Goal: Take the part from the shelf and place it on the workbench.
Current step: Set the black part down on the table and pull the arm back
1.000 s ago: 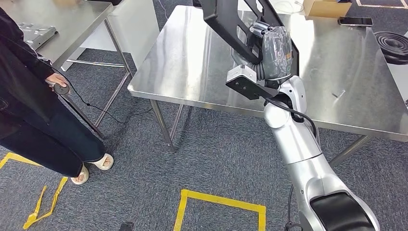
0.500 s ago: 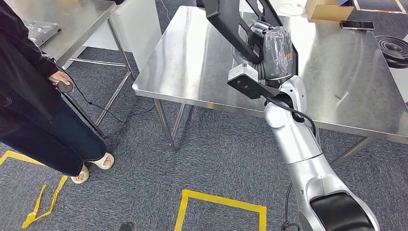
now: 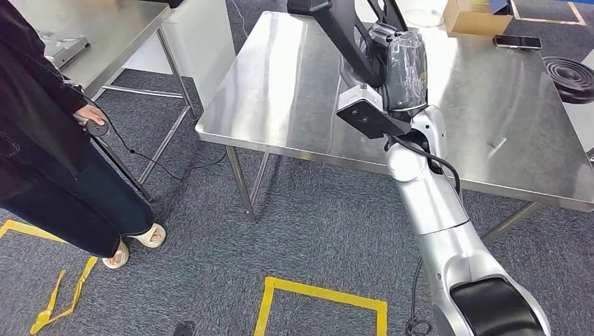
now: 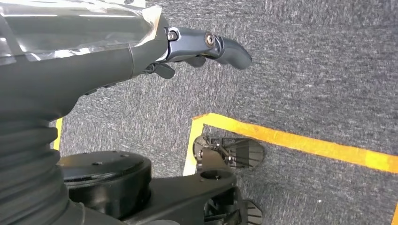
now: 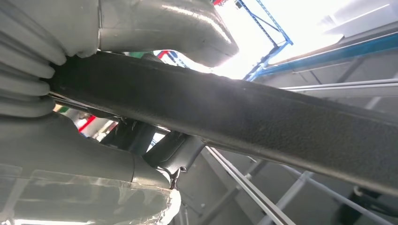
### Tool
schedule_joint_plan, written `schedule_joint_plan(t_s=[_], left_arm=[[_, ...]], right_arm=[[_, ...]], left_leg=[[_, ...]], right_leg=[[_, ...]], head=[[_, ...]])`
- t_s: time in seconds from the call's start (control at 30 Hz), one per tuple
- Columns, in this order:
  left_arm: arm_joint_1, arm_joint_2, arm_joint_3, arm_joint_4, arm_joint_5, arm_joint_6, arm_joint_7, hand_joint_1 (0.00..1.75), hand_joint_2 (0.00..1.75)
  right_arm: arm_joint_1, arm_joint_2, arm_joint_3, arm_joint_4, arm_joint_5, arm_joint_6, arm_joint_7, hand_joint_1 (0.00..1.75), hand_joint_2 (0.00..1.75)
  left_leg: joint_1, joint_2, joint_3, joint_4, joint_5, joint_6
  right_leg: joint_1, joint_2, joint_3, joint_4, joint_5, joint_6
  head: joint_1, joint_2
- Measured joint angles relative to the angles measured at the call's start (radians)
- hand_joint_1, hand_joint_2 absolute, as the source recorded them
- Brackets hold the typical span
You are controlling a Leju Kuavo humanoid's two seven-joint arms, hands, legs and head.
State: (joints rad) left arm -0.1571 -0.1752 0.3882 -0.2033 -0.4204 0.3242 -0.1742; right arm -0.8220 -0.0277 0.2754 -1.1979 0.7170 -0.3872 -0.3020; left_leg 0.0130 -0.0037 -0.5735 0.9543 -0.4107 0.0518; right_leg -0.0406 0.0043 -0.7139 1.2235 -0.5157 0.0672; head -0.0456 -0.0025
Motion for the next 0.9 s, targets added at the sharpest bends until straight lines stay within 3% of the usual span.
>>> schedule_joint_plan(t_s=[0.03, 0.07, 0.17, 0.2, 0.23, 0.3, 0.37, 0.4, 0.5, 0.53, 0.57, 0.6, 0.67, 0.73, 0.8, 0.9], left_arm=[[0.0, -0.001, 0.0, 0.0, 0.0, -0.001, 0.0, 0.0, 1.75], [0.001, -0.002, 0.0, 0.0, 0.0, -0.001, 0.001, 0.0, 1.75], [0.001, -0.002, 0.0, 0.0, -0.001, 0.0, 0.002, 0.0, 1.75], [0.0, -0.001, 0.0, 0.0, -0.001, 0.0, 0.002, 0.0, 1.75], [0.0, 0.0, 0.0, 0.0, -0.002, 0.0, 0.002, 0.0, 1.75], [0.001, 0.0, 0.0, 0.0, -0.003, 0.001, 0.003, 0.0, 1.75], [0.002, 0.0, 0.0, 0.0, -0.004, 0.002, 0.003, 0.0, 1.75], [0.001, 0.0, 0.0, 0.0, -0.004, 0.002, 0.003, 0.0, 1.75], [0.0, -0.001, 0.0, 0.0, -0.005, 0.002, 0.003, 0.0, 1.75], [0.001, -0.002, 0.0, 0.0, -0.005, 0.002, 0.003, 0.0, 1.75], [0.001, -0.002, 0.0, 0.0, -0.005, 0.002, 0.003, 0.0, 1.75], [0.001, -0.002, 0.0, 0.0, -0.005, 0.002, 0.004, 0.0, 1.75], [0.001, 0.001, 0.0, 0.0, -0.005, 0.002, 0.003, 0.0, 1.75], [0.001, 0.003, 0.0, 0.0, -0.005, 0.002, 0.003, 0.0, 1.75], [0.0, 0.003, 0.0, 0.0, -0.006, 0.003, 0.003, 0.0, 1.75], [0.0, 0.002, 0.0, 0.0, -0.005, 0.003, 0.003, 0.0, 1.75]], right_arm=[[0.002, -0.001, -0.002, 0.001, -0.001, 0.001, 0.0, 1.75, 1.75], [0.004, -0.002, -0.003, 0.002, -0.003, 0.002, 0.0, 1.75, 1.75], [0.004, -0.004, -0.005, 0.004, -0.004, 0.004, 0.0, 1.75, 1.75], [0.003, -0.003, -0.006, 0.005, -0.004, 0.005, -0.001, 1.75, 1.75], [0.004, -0.002, -0.006, 0.006, -0.004, 0.006, 0.0, 1.75, 1.75], [0.006, 0.001, -0.007, 0.008, -0.006, 0.008, 0.0, 1.75, 1.75], [0.005, 0.002, -0.009, 0.008, -0.006, 0.008, 0.001, 1.75, 1.75], [0.004, 0.002, -0.01, 0.008, -0.006, 0.008, 0.001, 1.75, 1.75], [0.003, 0.005, -0.01, 0.009, -0.005, 0.008, 0.0, 1.75, 1.75], [0.003, 0.006, -0.01, 0.009, -0.006, 0.008, 0.0, 1.75, 1.75], [0.003, 0.006, -0.01, 0.009, -0.006, 0.008, 0.0, 1.75, 1.75], [0.003, 0.006, -0.01, 0.009, -0.006, 0.008, 0.0, 1.75, 1.75], [0.002, 0.006, -0.01, 0.009, -0.006, 0.008, 0.0, 1.75, 1.75], [0.002, 0.007, -0.011, 0.009, -0.006, 0.008, 0.0, 1.75, 1.75], [0.002, 0.008, -0.011, 0.009, -0.007, 0.008, 0.0, 1.75, 1.75], [-0.001, 0.006, -0.012, 0.008, -0.007, 0.008, 0.0, 1.75, 1.75]], left_leg=[[0.002, 0.0, 0.0, 0.001, -0.001, -0.002], [0.006, 0.001, 0.0, 0.003, -0.003, -0.007], [0.021, 0.002, -0.007, 0.033, -0.024, -0.039], [0.022, 0.002, -0.013, 0.05, -0.034, -0.05], [0.021, 0.002, -0.018, 0.062, -0.042, -0.058], [0.022, 0.002, -0.023, 0.071, -0.047, -0.065], [0.025, 0.005, -0.031, 0.087, -0.061, -0.067], [0.025, 0.006, -0.046, 0.12, -0.081, -0.067], [0.021, 0.006, -0.149, 0.314, -0.163, -0.061], [0.018, 0.006, -0.179, 0.362, -0.173, -0.056], [0.014, 0.005, -0.192, 0.373, -0.163, -0.048], [0.009, 0.003, -0.184, 0.346, -0.137, -0.036], [-0.008, -0.012, -0.126, 0.214, -0.068, -0.003], [-0.025, -0.022, -0.077, 0.116, -0.034, 0.021], [-0.034, -0.018, -0.066, 0.098, -0.031, 0.026], [-0.027, -0.005, -0.047, 0.063, -0.016, 0.018]], right_leg=[[-0.002, 0.0, -0.022, 0.039, -0.009, 0.005], [-0.004, -0.001, -0.025, 0.04, -0.001, 0.015], [-0.016, -0.013, 0.057, -0.126, 0.068, 0.058], [-0.019, -0.014, 0.077, -0.165, 0.08, 0.058], [-0.019, -0.012, 0.084, -0.178, 0.08, 0.05], [-0.017, -0.002, 0.078, -0.166, 0.074, 0.023], [-0.015, 0.003, 0.076, -0.161, 0.072, 0.008], [-0.014, 0.005, 0.076, -0.161, 0.072, 0.002], [-0.004, 0.011, 0.077, -0.162, 0.07, -0.009], [0.001, 0.014, 0.077, -0.162, 0.069, -0.012], [0.006, 0.017, 0.078, -0.162, 0.069, -0.014], [0.011, 0.02, 0.079, -0.162, 0.069, -0.015], [0.015, 0.029, 0.081, -0.163, 0.069, -0.015], [0.016, 0.035, 0.082, -0.166, 0.069, -0.015], [0.016, 0.038, 0.083, -0.171, 0.07, -0.013], [0.021, 0.03, 0.074, -0.154, 0.057, -0.009]], head=[[0.0, 0.0], [0.0, 0.0], [0.002, 0.0], [0.004, 0.0], [0.005, 0.0], [0.003, 0.0], [0.001, 0.0], [0.0, 0.0], [-0.001, 0.0], [-0.001, 0.0], [-0.001, 0.0], [-0.001, 0.0], [0.0, 0.0], [0.001, 0.0], [0.001, 0.0], [0.002, 0.0]])
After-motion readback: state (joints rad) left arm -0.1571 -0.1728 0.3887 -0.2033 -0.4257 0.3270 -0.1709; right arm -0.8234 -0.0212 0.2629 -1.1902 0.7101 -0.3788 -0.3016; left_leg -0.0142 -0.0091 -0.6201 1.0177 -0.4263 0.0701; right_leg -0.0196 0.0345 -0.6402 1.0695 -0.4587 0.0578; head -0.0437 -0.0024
